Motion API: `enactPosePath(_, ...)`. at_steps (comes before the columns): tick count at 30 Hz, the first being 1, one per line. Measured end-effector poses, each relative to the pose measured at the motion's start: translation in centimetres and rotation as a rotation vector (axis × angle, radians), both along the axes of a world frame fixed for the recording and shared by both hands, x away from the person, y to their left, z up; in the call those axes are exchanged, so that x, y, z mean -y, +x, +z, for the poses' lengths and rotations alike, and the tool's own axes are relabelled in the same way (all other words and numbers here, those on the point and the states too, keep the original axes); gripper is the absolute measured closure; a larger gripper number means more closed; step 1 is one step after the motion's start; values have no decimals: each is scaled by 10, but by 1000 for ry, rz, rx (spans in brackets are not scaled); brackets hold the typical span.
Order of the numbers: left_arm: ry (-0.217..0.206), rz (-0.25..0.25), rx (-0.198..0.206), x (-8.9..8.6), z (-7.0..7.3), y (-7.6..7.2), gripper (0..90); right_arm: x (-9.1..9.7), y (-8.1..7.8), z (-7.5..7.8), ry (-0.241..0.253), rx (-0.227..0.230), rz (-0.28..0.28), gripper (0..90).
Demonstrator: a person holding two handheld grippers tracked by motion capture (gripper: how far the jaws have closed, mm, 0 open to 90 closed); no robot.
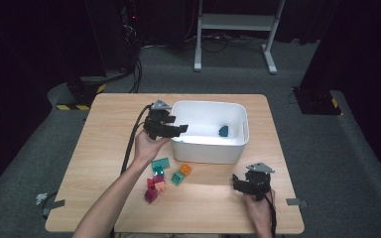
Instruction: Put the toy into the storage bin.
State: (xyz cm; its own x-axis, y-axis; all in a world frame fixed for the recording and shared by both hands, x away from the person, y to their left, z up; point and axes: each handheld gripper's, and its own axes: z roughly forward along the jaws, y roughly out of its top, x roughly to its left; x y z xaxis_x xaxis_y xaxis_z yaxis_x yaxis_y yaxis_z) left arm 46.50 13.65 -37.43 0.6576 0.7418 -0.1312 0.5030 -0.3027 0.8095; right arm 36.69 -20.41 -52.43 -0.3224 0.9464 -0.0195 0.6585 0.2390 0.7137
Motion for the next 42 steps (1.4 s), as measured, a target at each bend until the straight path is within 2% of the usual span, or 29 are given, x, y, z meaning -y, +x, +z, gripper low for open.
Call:
enactPosePath(11, -9, -2, 20, -9, 8, -9, 316, 0, 0, 0, 1, 0, 1, 177)
enactPosePath(14, -11, 6, 38, -15, 11, -17, 314, 0, 0, 0, 0, 0, 0, 177)
enactPosePath(19, -11, 20, 46, -28, 9, -31, 310, 0, 0, 0, 1, 0, 1, 177)
enactPosePath(22, -26, 28, 44, -37, 6, -38, 308, 0, 0, 0, 0, 0, 1, 177)
enactPosePath(25, -34, 40, 38, -45, 2, -48, 302, 0, 0, 0, 1, 1, 1, 177)
enactPosePath(30, -18, 52, 26, -59, -10, -67, 298, 0, 0, 0, 1, 1, 1, 177)
enactPosePath(31, -18, 52, 26, -59, -10, -67, 297, 0, 0, 0, 1, 0, 0, 177)
enactPosePath(33, -28, 72, 14, -67, -20, -79, 297, 0, 0, 0, 1, 1, 1, 177)
enactPosePath(35, -28, 77, 10, -69, -23, -82, 296, 0, 0, 0, 1, 1, 0, 177)
enactPosePath(36, -23, 90, -1, -74, -32, -89, 296, 0, 0, 0, 1, 1, 1, 177)
enactPosePath(37, -23, 90, -1, -74, -32, -89, 296, 0, 0, 0, 1, 1, 1, 177)
enactPosePath(38, -15, 106, -17, -80, -42, -96, 296, 0, 0, 0, 1, 1, 1, 177)
enactPosePath(41, -20, 112, -28, -83, -48, -99, 295, 0, 0, 0, 1, 1, 1, 177)
enactPosePath(42, -22, 120, -43, -86, -55, -104, 295, 0, 0, 0, 2, 1, 0, 177)
